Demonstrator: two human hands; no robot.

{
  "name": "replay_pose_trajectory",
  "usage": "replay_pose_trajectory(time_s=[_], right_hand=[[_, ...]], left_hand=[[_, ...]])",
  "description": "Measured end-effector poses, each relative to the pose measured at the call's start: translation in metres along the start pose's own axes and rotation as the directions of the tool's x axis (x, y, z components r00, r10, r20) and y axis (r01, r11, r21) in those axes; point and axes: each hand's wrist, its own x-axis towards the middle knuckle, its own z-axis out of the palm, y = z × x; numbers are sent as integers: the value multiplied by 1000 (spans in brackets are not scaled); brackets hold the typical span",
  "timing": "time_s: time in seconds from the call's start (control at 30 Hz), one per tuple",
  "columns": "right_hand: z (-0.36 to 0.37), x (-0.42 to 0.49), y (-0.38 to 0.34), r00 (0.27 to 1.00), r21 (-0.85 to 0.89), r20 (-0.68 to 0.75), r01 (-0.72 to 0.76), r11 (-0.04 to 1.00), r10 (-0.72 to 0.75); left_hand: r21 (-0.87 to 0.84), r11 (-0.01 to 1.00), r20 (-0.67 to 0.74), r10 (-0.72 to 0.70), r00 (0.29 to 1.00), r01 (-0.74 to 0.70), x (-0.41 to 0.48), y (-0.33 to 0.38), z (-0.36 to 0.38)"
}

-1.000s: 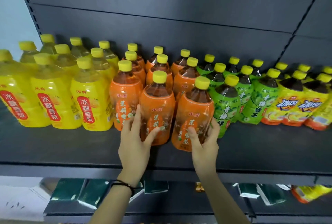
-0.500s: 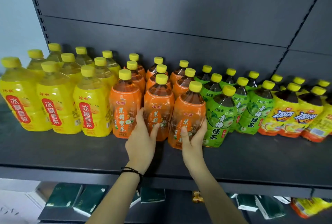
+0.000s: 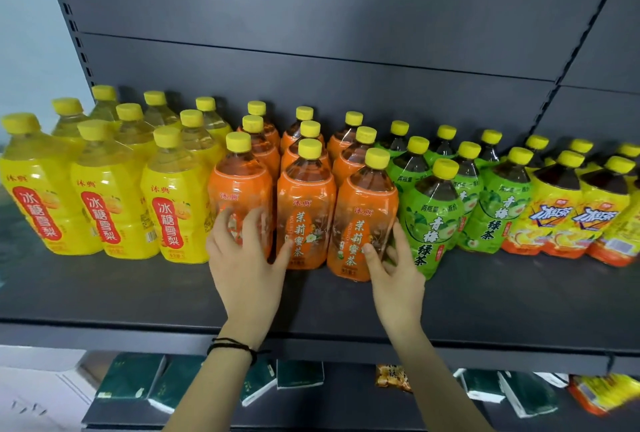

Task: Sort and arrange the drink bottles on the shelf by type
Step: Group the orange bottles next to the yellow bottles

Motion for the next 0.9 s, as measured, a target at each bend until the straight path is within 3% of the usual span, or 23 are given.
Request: replay_pose_trajectory(time_s=[0.2, 0.33, 0.5, 0.6, 0.7, 0.8, 0.9], right_hand=[[13, 10, 2, 998, -38, -53, 15, 999, -17], [16, 7, 3, 996, -40, -84, 21, 999, -24], [12, 6, 1, 999, 6, -33, -3, 1000, 3], [5, 3, 1, 999, 63, 40, -19, 998, 17], [-2, -3, 3, 999, 38, 26, -33, 999, 32], [-10, -8, 8, 999, 3, -3, -53, 999, 53], [-22, -8, 13, 997, 16, 55, -50, 999, 49]], left_hand=[[-26, 1000, 40, 0, 999, 1, 1, 0, 13], [46, 997, -15, 57, 998, -56, -2, -1, 19], [99, 988, -34, 119, 992, -115, -6, -8, 23], [-20, 997, -21, 74, 997, -75, -6, -9, 18], [-206, 978, 10, 27, 1000, -24, -6, -13, 8], [-342, 939, 169, 31, 985, 29, -11, -13, 2], [-427, 903, 315, 90, 945, 57, -20, -3, 2]])
